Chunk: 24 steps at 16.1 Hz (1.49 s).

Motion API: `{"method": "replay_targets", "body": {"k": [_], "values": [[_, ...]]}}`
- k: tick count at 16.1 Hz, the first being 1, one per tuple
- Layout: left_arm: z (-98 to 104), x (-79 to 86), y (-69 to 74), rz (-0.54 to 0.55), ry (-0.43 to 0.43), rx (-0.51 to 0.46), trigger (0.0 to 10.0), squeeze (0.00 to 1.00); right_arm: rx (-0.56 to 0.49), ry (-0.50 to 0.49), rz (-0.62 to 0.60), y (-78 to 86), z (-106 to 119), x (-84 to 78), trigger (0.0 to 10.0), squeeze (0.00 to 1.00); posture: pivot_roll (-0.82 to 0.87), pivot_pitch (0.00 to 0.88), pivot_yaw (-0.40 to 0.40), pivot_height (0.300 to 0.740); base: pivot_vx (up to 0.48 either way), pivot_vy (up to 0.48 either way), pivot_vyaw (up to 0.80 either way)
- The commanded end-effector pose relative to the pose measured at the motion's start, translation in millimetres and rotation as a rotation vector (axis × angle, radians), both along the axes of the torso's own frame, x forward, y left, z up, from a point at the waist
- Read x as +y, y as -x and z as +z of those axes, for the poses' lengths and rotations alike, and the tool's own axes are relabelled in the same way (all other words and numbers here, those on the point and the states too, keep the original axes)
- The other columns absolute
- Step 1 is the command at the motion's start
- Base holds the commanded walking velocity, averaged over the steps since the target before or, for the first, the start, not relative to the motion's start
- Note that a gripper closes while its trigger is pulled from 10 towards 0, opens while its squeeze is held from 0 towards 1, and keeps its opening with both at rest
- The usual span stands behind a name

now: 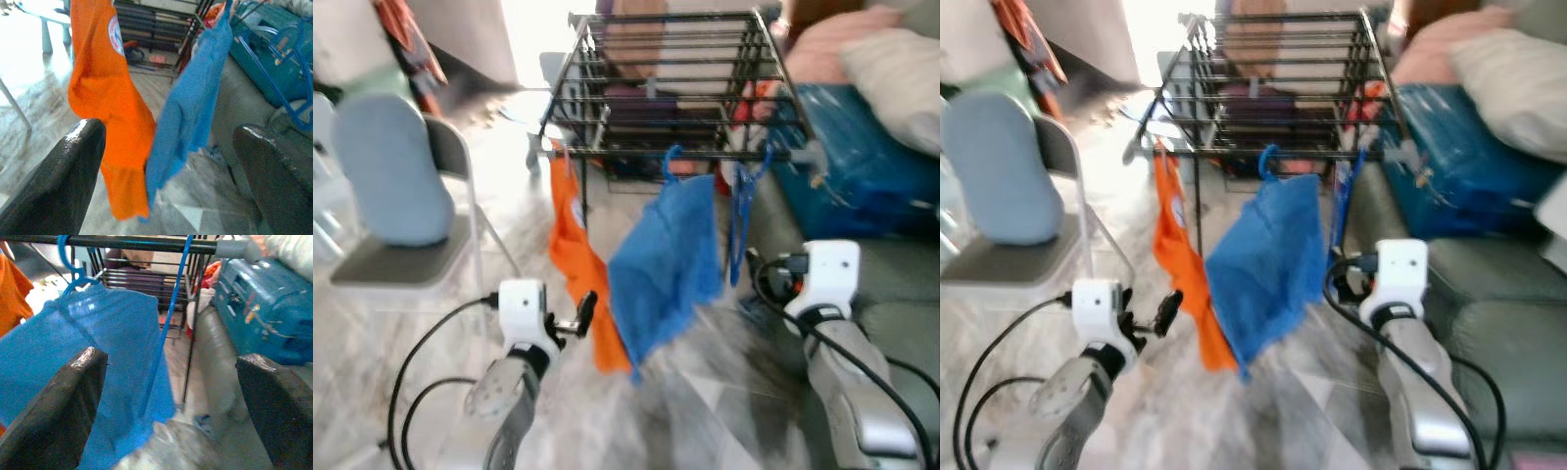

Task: Hang hanger

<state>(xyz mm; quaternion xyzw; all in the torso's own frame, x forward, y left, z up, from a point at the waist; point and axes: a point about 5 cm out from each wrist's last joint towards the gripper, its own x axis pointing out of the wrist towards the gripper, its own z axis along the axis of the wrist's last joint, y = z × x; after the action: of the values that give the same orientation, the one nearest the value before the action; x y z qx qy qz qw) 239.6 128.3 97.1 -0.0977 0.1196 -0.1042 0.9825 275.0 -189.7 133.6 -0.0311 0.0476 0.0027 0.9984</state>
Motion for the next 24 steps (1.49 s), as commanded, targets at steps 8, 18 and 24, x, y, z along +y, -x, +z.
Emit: {"method": "replay_targets", "body": {"k": [8, 18, 24], "values": [[0, 3.0, -2.6, 0.021, -0.026, -0.010, 10.0, 0.00, -0.036, -0.040, 0.092, -9.4, 7, 18.3, 10.0, 0.00, -0.09, 0.000, 0.018, 0.740, -0.323, 0.000, 0.00], [-1, 18.4, -12.1, 0.181, -0.097, -0.036, 10.0, 0.00, -0.056, -0.015, 0.172, -5.7, 10, 24.8, 10.0, 0.00, -0.11, 0.006, 0.018, 0.740, -0.027, 0.000, 0.40], [-1, 21.9, -13.7, 0.234, -0.143, -0.044, 10.0, 0.00, -0.066, -0.032, 0.220, -8.6, 11, 34.6, 10.0, 0.00, -0.10, 0.008, 0.017, 0.740, 0.000, 0.000, 0.80]]}}
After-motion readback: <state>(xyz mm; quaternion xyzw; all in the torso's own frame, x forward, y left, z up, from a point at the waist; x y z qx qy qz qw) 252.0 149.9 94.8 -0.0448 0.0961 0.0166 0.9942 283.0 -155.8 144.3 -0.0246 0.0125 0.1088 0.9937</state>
